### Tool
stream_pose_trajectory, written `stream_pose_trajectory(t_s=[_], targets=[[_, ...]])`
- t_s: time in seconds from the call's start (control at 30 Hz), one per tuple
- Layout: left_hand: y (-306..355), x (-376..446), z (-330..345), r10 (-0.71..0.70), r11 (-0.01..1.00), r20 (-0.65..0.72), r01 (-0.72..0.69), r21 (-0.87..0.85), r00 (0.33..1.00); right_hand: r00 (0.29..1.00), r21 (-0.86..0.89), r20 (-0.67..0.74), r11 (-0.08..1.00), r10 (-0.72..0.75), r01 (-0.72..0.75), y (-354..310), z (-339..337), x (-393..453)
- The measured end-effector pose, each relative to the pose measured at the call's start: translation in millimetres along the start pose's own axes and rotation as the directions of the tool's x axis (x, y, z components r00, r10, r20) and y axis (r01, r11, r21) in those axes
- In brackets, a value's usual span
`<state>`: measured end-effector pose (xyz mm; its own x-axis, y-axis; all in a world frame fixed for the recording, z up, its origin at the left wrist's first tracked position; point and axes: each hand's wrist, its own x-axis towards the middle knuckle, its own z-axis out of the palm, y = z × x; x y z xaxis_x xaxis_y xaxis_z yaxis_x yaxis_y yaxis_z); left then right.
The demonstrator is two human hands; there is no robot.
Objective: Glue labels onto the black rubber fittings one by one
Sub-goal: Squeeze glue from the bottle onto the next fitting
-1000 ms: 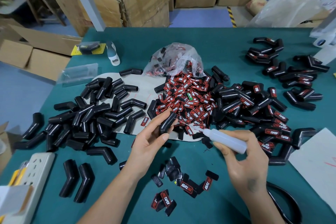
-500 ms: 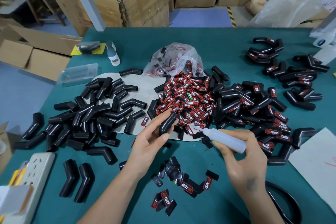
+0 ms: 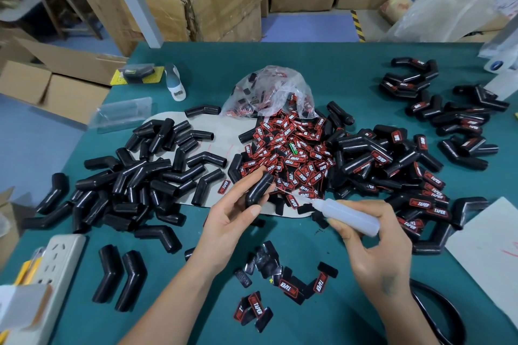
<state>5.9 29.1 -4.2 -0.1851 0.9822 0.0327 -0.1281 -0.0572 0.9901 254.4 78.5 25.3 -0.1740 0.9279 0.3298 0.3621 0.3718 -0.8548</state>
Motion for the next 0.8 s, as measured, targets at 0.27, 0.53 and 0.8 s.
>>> stream_pose_trajectory(t_s=[0.27,0.53,0.8], targets=[[-0.3,0.3,-1.0,0.013,1.000,0.002,-0.013,-0.018,1.000,1.000,0.002,0.028,1.000,-0.014,0.014,1.9,0.2,-1.7],[-3.2,0.9,-1.7,0.025,1.000,0.012,-0.025,-0.017,1.000,0.999,-0.006,0.039,1.000,-0.028,0.028,2.1,-0.8,-1.1],[-3.6,1.0,-1.2,0.024,0.999,0.016,-0.023,-0.034,1.000,0.999,-0.011,0.027,1.000,-0.027,0.027,2.7,-0.3,-1.3]])
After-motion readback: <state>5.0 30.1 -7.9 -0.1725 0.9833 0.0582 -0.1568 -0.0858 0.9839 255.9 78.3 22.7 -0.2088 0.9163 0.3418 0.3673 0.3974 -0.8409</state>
